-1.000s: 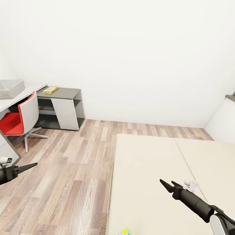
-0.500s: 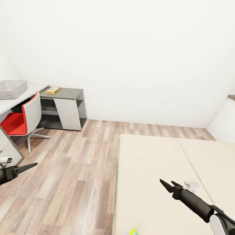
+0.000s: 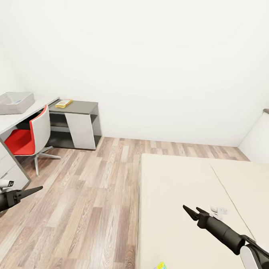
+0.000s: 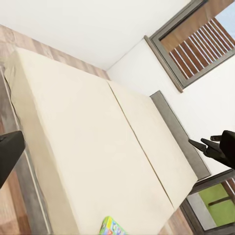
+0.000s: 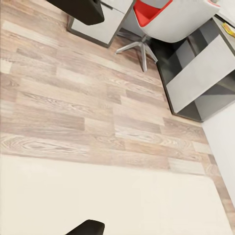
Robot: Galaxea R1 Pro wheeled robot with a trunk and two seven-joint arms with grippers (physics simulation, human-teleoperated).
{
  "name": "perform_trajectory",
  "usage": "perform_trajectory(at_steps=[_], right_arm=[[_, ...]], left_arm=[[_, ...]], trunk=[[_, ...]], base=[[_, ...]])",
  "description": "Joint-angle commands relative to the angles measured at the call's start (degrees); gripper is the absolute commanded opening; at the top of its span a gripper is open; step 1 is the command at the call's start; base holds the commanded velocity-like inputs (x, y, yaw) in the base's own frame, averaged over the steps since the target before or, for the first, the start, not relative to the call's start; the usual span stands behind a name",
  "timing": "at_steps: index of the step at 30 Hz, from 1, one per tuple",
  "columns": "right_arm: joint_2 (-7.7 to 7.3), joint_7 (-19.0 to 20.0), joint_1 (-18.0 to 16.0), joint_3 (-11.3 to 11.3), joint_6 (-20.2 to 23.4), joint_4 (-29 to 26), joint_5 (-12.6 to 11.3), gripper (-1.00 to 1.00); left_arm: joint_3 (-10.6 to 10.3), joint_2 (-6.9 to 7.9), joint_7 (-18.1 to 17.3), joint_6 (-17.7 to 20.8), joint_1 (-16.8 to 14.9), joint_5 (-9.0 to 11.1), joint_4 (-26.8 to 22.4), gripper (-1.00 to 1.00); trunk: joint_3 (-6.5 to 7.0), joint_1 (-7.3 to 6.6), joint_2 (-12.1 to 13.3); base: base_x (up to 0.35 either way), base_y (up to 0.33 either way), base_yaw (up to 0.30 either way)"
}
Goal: Put all the toys in the child's room - the three board games (two on the bed and one on the table), the two jigsaw puzzles on the table, and the tennis ball on the table - inside the toy box on the table in the child's room.
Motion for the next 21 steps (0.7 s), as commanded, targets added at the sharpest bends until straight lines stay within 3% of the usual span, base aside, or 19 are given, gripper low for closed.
perform_trajectory(at_steps=[1, 21], right_arm=[[0.00, 0.05, -0.05, -0.07, 0.45, -0.04, -0.35, 1.00], [0.00, 0.10, -0.05, -0.07, 0.45, -0.04, -0.41, 1.00]], left_arm=[[0.01, 0.01, -0.17, 0.60, -0.04, 0.06, 0.01, 1.00], [0.01, 0.00, -0.18, 0.60, -0.04, 0.06, 0.01, 1.00]], trunk=[[-0.11, 0.03, -0.11], [-0.11, 0.03, -0.11]], base=[[0.000, 0.139, 0.000], [0.000, 0.146, 0.000]])
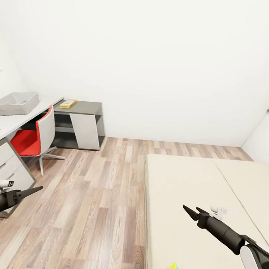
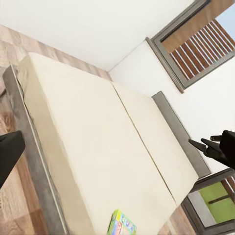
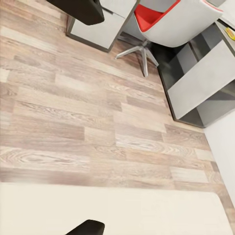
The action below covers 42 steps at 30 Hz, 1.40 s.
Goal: Put all the toys in the child's room - the three board games (two on the bed and one on the table), the two jigsaw puzzles on the table, and the tennis ball on the table - inside the toy box on the table in the child's room.
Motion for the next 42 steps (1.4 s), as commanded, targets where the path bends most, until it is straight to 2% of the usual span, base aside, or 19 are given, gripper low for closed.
perform_trajectory(at_steps=[1, 42], right_arm=[[0.00, 0.05, -0.05, -0.07, 0.45, -0.04, -0.35, 1.00], [0.00, 0.01, -0.05, -0.07, 0.45, -0.04, -0.26, 1.00]], left_arm=[[0.00, 0.02, -0.17, 0.60, -0.04, 0.06, 0.01, 1.00], [-0.01, 0.02, -0.25, 0.60, -0.04, 0.06, 0.01, 1.00]], trunk=[[-0.11, 0.03, -0.11], [-0.11, 0.03, -0.11]], base=[[0.000, 0.151, 0.000], [0.000, 0.172, 0.000]])
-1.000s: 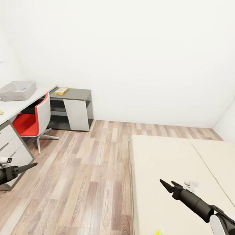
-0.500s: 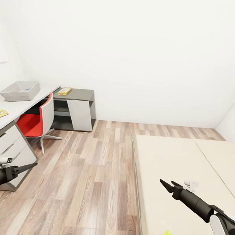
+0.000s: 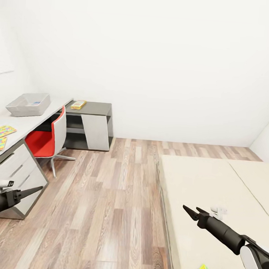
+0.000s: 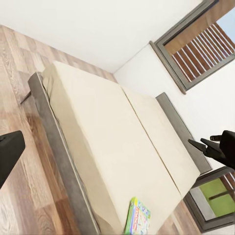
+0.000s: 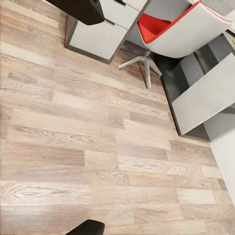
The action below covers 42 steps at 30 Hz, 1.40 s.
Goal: Put all the toys in the child's room - the three board games (two on the bed and one on the table), the two jigsaw puzzles on the table, and the tennis ball on the table - inside the toy box on the table in the child's room.
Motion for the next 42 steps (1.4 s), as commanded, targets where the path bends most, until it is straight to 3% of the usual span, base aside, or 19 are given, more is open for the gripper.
perform_trajectory(at_steps=[1, 28, 42], right_arm=[[0.00, 0.05, -0.05, -0.07, 0.45, -0.05, -0.35, 1.00], [0.00, 0.01, -0.05, 0.10, 0.45, -0.05, -0.35, 1.00], [0.00, 0.01, -0.05, 0.13, 0.45, -0.05, -0.35, 1.00]], left_arm=[[0.01, 0.01, -0.18, 0.60, -0.04, 0.07, 0.02, 1.00], [-0.02, 0.02, -0.09, 0.64, -0.04, 0.07, 0.02, 1.00], [0.02, 0.02, -0.09, 0.60, -0.04, 0.07, 0.02, 1.00]], trunk=[[-0.11, 0.03, -0.11], [-0.11, 0.03, -0.11], [-0.11, 0.03, -0.11]], base=[[0.000, 0.211, 0.000], [0.005, 0.274, 0.000], [0.215, 0.206, 0.000]])
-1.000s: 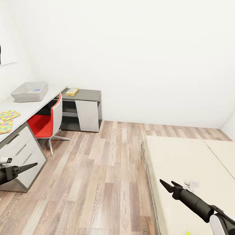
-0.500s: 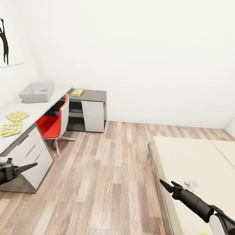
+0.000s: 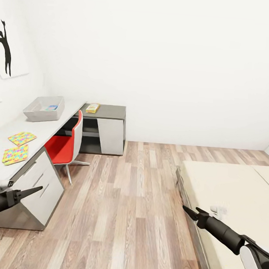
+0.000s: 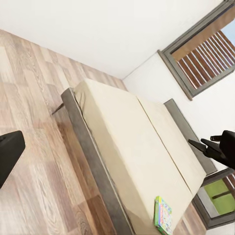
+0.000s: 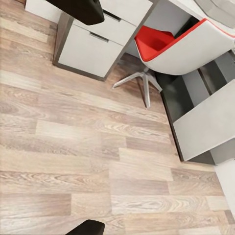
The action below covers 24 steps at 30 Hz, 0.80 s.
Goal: Put all the toys in the child's room - the three board games (two on the bed and one on the table), the two jigsaw puzzles on the table, and the tennis ball on the table - inside the toy box on the table in the child's room.
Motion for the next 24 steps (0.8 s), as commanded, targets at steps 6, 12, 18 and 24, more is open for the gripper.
perform_trajectory(at_steps=[6, 12, 18, 24], right_arm=[[0.00, 0.06, -0.05, -0.09, 0.45, -0.04, -0.36, 1.00], [0.00, 0.06, -0.05, -0.09, 0.45, -0.04, -0.36, 1.00], [0.00, 0.10, -0.05, -0.04, 0.42, -0.08, -0.32, 1.00], [0.10, 0.13, -0.05, -0.01, 0.37, -0.11, -0.28, 1.00]], left_arm=[[0.01, 0.00, -0.18, 0.60, -0.04, 0.06, 0.01, 1.00], [0.08, 0.01, -0.22, 0.60, -0.04, 0.06, 0.01, 1.00], [0.09, 0.01, -0.23, 0.60, -0.04, 0.06, 0.01, 1.00], [0.10, 0.01, -0.26, 0.60, -0.04, 0.06, 0.01, 1.00]], trunk=[[-0.11, 0.06, -0.11], [-0.11, 0.06, -0.11], [-0.11, 0.06, -0.11], [-0.11, 0.06, -0.11]], base=[[0.316, 0.030, 0.000], [0.209, -0.039, 0.000], [0.040, -0.009, 0.000], [0.008, 0.002, 0.000]])
